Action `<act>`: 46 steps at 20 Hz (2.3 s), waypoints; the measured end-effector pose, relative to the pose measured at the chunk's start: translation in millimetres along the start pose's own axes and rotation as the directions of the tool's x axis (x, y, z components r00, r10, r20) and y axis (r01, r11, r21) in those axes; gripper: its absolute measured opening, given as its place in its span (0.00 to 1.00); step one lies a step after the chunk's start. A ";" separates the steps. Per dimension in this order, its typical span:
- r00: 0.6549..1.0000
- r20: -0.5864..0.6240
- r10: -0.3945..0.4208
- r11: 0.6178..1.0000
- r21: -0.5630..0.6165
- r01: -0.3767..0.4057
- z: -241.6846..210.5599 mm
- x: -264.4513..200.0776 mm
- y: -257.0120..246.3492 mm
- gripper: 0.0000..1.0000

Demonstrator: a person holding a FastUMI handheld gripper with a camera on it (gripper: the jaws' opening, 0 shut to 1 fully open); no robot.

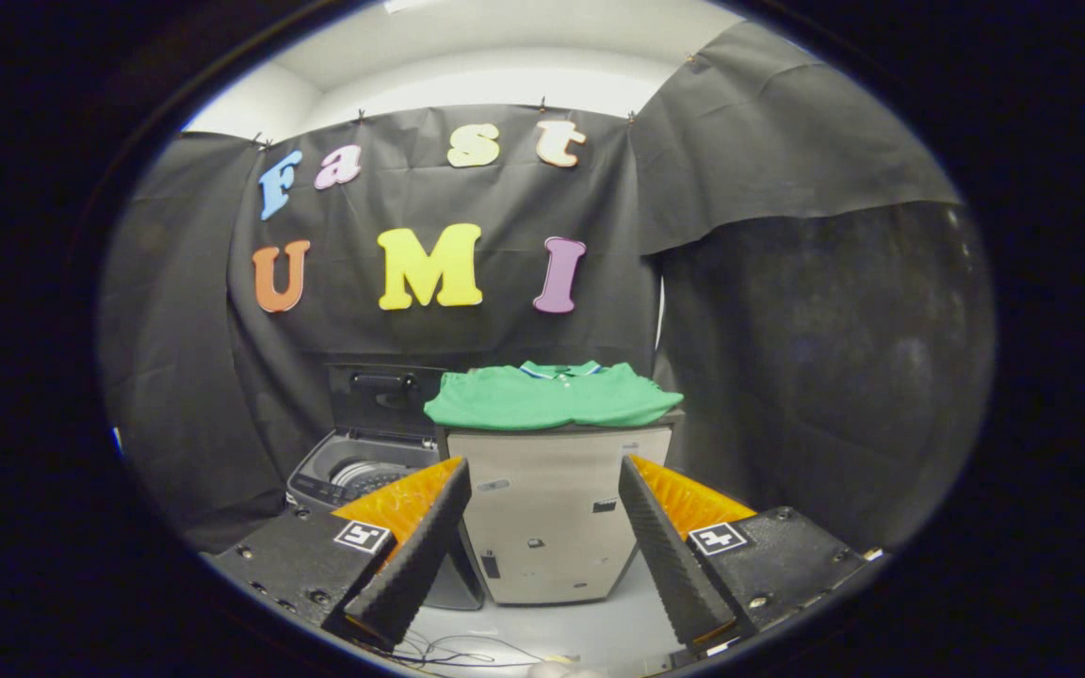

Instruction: Put the clothes into the washing machine and then close the washing machine lid.

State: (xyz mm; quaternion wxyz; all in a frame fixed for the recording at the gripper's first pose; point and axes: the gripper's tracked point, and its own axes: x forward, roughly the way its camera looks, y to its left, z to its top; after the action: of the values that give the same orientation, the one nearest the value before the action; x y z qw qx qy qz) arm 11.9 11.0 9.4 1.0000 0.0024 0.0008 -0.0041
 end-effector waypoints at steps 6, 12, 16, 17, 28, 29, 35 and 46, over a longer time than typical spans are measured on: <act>0.998 0.030 -0.048 0.999 0.008 0.048 40.9 20.1 -8.9 1.00; 0.995 0.054 -0.082 0.997 0.014 0.081 107.6 64.7 -18.2 1.00; 0.995 0.036 -0.094 0.995 0.033 0.093 142.4 109.0 -25.3 1.00; 0.996 0.033 -0.084 0.996 0.032 0.083 150.4 122.9 -23.6 1.00; 0.981 -0.191 -0.027 1.000 -0.017 0.024 161.9 299.0 -21.6 1.00; 0.974 -0.227 -0.024 1.000 -0.021 0.019 155.0 314.8 -21.4 1.00; 0.903 -0.430 -0.023 0.998 -0.061 -0.003 88.5 387.3 -24.5 1.00; 0.794 -0.606 -0.057 0.994 -0.107 -0.010 12.2 422.8 -22.4 1.00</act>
State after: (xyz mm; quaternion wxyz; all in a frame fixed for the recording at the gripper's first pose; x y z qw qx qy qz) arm 434.5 -14.8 20.8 0.9453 -0.0488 0.3220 -0.0155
